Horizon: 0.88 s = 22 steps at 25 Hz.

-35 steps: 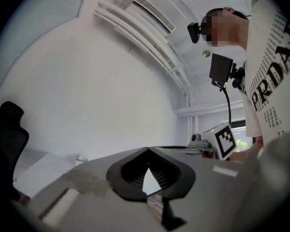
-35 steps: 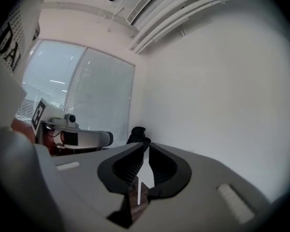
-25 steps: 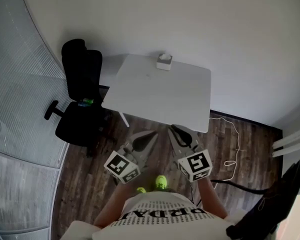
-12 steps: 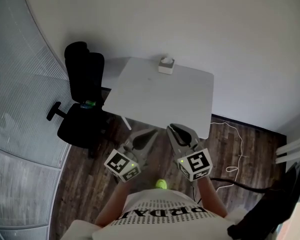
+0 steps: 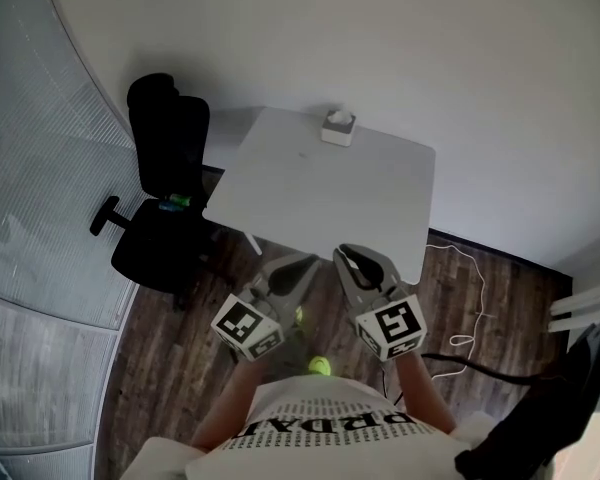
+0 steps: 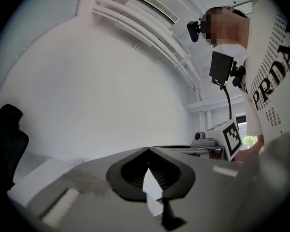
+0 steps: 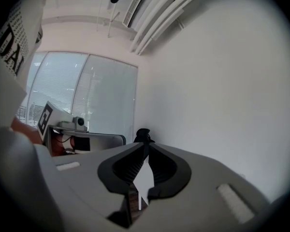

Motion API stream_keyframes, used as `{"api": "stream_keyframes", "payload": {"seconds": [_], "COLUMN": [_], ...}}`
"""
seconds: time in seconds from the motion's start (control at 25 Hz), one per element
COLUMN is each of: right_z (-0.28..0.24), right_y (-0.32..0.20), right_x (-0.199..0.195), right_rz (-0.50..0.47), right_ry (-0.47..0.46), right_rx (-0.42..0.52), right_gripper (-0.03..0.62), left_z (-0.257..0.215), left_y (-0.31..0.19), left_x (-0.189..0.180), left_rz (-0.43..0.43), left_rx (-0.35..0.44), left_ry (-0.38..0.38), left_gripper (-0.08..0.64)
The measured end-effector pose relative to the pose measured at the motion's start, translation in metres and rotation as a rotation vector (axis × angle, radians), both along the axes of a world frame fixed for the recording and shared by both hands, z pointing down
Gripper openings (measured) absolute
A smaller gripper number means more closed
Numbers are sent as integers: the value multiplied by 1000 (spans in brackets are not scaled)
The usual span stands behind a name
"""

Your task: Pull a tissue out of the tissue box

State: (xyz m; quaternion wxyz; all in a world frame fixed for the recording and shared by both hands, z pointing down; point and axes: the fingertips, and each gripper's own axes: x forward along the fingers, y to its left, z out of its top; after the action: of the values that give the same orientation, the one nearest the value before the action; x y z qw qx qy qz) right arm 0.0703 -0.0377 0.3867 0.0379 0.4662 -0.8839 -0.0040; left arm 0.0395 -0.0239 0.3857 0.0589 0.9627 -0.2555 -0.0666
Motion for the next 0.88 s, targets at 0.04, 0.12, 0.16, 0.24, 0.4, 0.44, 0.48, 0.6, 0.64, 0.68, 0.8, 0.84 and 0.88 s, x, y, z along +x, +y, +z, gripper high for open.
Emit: {"api": "stream_keyframes", "payload": {"seconds": [0.04,0.12,0.16,0.24,0.4,0.44,0.48,0.6,0.64,0.68,0.8,0.84,0.88], "right_z": [0,0,-1,-4,-12,-13,-14,-15,-16,-17,-19,-20,-20], "right_y": [-5,-16,-22,-35,-67,-75,-82,-106,-114,-123,-148,-157,-165], "right_x": [0,2,3,5,7,6,5,-1,-3,-4,-8,-9,-11], "right_rz": [3,11,15,22,38,39,39,40,41,42,52,57,63], "right_ry": [3,9,12,19,28,29,30,32,33,32,32,31,30], "right_rx": [2,1,-2,-5,4,4,2,-6,-7,-8,-14,-16,-17], "right_gripper": [28,28,28,28,28,28,28,28,28,28,28,28,28], "left_z": [1,2,1,-2,-7,-8,-10,-13,-14,-15,-16,-17,-18], "left_y": [-6,-18,-25,-41,-73,-81,-89,-113,-121,-130,-156,-164,-173], "left_x": [0,1,2,4,8,7,6,2,0,-2,-8,-10,-12], "left_rz": [3,10,13,18,47,53,55,57,56,53,60,64,66], "left_rx": [-1,-4,-5,-1,35,40,41,40,37,32,31,31,27], "left_ry": [4,10,13,15,0,2,3,-6,-6,-3,3,2,2], "left_gripper": [-9,-9,-9,-9,-9,-9,-9,-9,-9,-9,-9,-9,-9]}}
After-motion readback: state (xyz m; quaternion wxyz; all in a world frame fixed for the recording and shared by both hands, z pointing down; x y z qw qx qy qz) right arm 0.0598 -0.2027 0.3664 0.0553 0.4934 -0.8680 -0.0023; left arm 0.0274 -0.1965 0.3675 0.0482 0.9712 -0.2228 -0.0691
